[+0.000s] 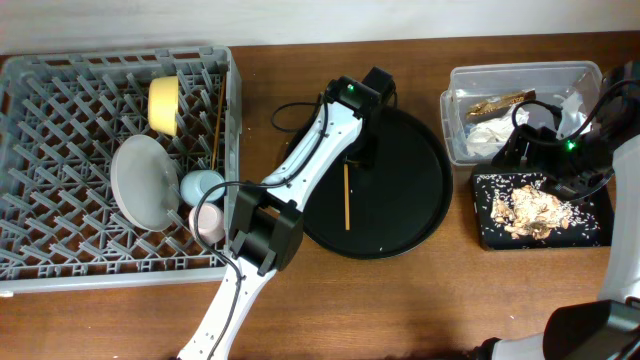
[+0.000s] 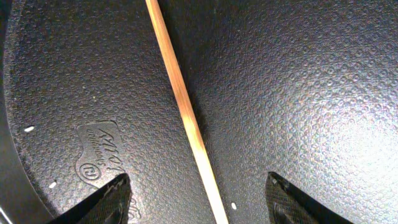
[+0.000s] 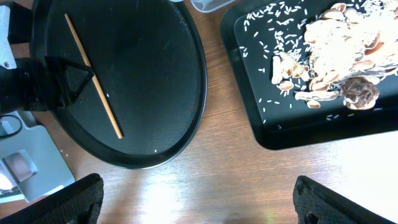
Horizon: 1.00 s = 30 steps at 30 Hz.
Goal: Sort waste into correct bins and load items into the dishwasher rack
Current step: 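Grasp the second chopstick on the black tray with the left gripper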
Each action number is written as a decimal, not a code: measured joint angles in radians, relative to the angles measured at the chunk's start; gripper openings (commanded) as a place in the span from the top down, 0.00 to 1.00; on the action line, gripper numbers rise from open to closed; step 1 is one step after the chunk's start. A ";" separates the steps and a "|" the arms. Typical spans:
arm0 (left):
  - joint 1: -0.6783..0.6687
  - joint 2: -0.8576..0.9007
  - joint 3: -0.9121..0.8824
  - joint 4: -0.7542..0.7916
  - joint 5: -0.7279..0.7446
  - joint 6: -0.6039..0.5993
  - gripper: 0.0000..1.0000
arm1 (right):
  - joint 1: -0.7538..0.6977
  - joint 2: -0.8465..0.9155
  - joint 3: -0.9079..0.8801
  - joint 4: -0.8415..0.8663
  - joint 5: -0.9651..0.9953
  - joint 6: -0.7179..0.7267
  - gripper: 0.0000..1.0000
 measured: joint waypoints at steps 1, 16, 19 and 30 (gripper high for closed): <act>0.000 0.000 0.000 0.002 0.000 0.000 0.31 | 0.000 0.000 0.000 0.000 0.003 0.000 0.01; 0.000 0.000 0.000 0.027 0.000 -0.069 0.36 | 0.000 0.000 0.000 0.000 0.021 0.000 0.02; 0.000 0.000 0.000 0.029 -0.009 -0.100 0.41 | 0.000 0.000 0.000 0.000 0.021 0.000 0.01; 0.000 0.000 0.000 0.040 -0.012 -0.140 0.51 | 0.000 0.000 0.000 0.000 0.021 0.000 0.01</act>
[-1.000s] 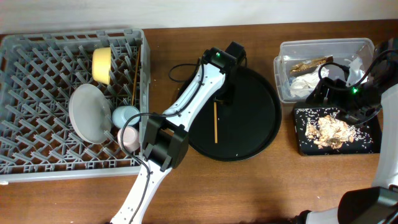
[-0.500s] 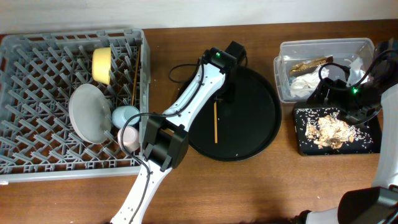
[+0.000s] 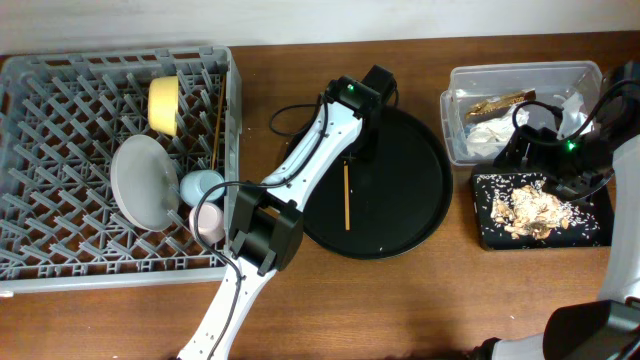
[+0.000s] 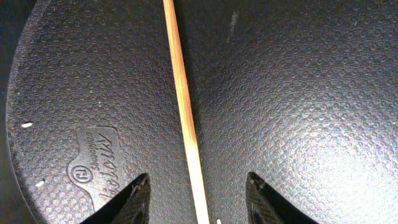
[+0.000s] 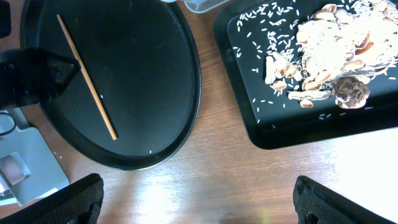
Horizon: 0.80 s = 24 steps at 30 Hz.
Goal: Sort waste into correct bins and load items into the dishwasher rack
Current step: 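Grasp the second chopstick on the black tray with the left gripper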
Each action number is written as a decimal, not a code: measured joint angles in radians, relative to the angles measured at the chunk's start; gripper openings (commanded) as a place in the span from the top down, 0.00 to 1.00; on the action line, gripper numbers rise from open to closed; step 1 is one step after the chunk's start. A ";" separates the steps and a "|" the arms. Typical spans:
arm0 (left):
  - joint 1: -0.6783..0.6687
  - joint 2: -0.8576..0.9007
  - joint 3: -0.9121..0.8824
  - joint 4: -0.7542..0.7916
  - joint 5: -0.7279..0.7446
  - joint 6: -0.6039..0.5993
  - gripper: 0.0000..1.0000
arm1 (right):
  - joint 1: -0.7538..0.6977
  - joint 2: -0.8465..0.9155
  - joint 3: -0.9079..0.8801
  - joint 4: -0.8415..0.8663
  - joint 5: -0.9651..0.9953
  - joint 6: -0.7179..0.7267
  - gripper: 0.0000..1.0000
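A single wooden chopstick [image 3: 346, 196] lies on the round black tray [image 3: 410, 215] at mid-table. My left gripper [image 4: 198, 199] hangs low over the tray, open, with the chopstick [image 4: 183, 106] running between its two fingers and untouched. The grey dishwasher rack [image 3: 60, 265] at the left holds a yellow cup [image 3: 164, 103], a grey plate [image 3: 145, 183], a pale blue cup [image 3: 203, 185], a pink cup [image 3: 208, 222] and another chopstick [image 3: 217, 125]. My right gripper [image 5: 199, 202] is open above bare table, near the black food-waste bin [image 3: 490, 235].
A clear plastic bin [image 3: 460, 145] with wrappers and paper stands at the back right. Just in front of it the black bin [image 5: 267, 134] holds rice and shells. The left arm reaches across the table from the front.
My left gripper has narrowed and dropped closer round the chopstick, which now runs straighter between the fingers. The right wrist view has shifted slightly; the right gripper stays open.
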 measured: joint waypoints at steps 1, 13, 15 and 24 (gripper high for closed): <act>0.000 0.000 0.000 0.000 0.000 0.000 0.51 | 0.000 0.000 0.000 0.000 0.000 0.000 0.01; 0.000 0.000 0.000 0.009 0.000 0.017 0.55 | 0.000 0.000 0.000 0.000 0.000 0.000 0.02; 0.000 0.000 0.000 0.014 0.000 0.017 0.55 | 0.000 0.000 0.000 0.000 0.000 0.000 0.02; 0.000 0.062 0.000 0.008 0.001 0.021 0.61 | 0.000 0.000 0.000 0.000 0.000 0.000 0.02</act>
